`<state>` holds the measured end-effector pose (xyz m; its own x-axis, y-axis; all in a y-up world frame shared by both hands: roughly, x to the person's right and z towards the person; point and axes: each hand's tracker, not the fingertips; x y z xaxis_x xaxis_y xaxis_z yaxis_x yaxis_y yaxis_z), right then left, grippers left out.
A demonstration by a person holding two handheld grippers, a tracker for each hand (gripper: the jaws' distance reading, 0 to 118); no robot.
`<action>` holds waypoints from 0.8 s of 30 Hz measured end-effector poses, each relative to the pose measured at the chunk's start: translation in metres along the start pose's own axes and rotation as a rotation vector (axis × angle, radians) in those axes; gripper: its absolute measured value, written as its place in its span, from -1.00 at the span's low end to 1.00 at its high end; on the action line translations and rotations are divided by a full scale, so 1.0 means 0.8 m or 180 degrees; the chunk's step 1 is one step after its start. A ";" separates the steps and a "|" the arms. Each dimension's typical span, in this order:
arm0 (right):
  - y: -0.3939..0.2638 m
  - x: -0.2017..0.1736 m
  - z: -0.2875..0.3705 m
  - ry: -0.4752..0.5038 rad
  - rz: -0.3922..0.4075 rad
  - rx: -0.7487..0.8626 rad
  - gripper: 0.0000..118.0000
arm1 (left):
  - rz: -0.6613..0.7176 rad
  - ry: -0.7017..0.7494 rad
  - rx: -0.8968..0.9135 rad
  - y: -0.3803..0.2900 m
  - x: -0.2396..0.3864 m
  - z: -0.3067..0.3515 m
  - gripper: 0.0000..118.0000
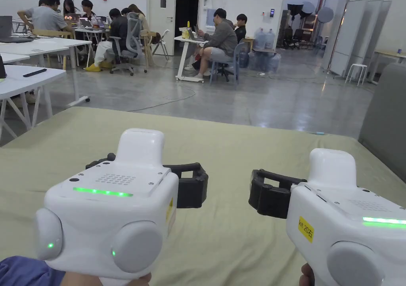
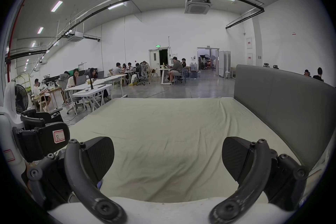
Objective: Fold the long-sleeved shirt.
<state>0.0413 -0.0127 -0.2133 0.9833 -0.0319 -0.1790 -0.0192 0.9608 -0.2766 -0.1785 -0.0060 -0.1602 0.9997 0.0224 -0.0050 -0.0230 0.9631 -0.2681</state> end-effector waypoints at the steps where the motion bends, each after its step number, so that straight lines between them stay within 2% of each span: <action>1: 0.000 0.000 0.000 0.0001 -0.0002 0.0000 0.99 | -0.0002 0.0004 -0.0001 0.000 0.000 -0.001 0.91; 24: 0.003 0.000 0.003 -0.0001 -0.0012 0.0009 0.99 | 0.0009 0.0032 -0.0019 0.000 -0.002 0.000 0.91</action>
<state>0.0417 -0.0102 -0.2119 0.9834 -0.0354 -0.1778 -0.0150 0.9614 -0.2747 -0.1802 -0.0063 -0.1599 0.9996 0.0224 -0.0155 -0.0258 0.9614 -0.2740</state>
